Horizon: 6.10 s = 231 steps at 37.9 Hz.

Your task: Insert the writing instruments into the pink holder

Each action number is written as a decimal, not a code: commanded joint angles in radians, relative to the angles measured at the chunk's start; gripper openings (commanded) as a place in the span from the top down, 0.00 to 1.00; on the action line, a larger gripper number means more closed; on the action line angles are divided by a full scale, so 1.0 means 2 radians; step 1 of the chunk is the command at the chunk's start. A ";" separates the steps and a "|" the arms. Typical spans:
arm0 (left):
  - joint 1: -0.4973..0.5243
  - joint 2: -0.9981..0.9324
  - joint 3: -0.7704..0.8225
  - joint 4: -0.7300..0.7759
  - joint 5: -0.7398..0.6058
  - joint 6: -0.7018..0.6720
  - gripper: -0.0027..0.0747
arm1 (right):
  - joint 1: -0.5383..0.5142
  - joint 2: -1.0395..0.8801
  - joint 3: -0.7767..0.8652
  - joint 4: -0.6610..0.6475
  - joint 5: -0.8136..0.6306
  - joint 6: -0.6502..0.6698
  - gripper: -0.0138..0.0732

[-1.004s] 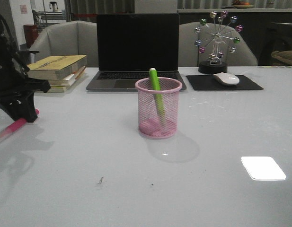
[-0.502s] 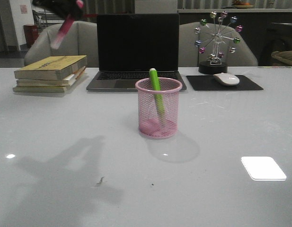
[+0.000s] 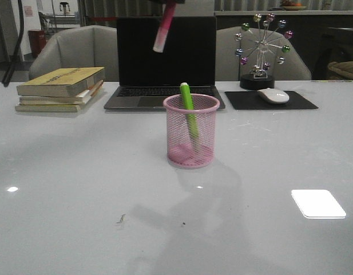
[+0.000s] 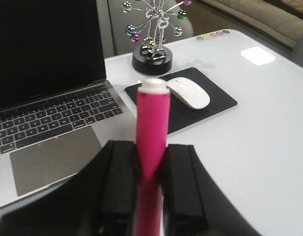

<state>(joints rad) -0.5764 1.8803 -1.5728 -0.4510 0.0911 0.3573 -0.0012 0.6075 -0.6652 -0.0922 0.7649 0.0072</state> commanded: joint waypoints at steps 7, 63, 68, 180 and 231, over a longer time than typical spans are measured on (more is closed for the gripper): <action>-0.053 -0.032 0.066 -0.040 -0.185 -0.002 0.85 | -0.002 -0.001 -0.014 -0.031 -0.023 -0.004 0.40; -0.057 -0.044 0.103 0.017 -0.125 -0.053 0.48 | -0.002 -0.001 -0.014 -0.034 -0.025 -0.004 0.40; -0.017 -0.107 0.103 0.024 -0.009 -0.053 0.53 | -0.002 -0.001 -0.014 -0.034 -0.025 -0.004 0.40; 0.351 -0.647 0.437 0.114 0.156 -0.055 0.57 | -0.002 -0.086 0.010 0.049 -0.110 -0.004 0.78; 0.351 -0.644 0.437 0.114 0.156 -0.055 0.57 | -0.003 -0.316 0.348 0.049 -0.355 -0.004 0.78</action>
<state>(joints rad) 0.1254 0.5864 -0.6701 -0.2117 0.4844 0.2526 -0.0012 -0.0112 0.0298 0.0146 0.1364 0.0072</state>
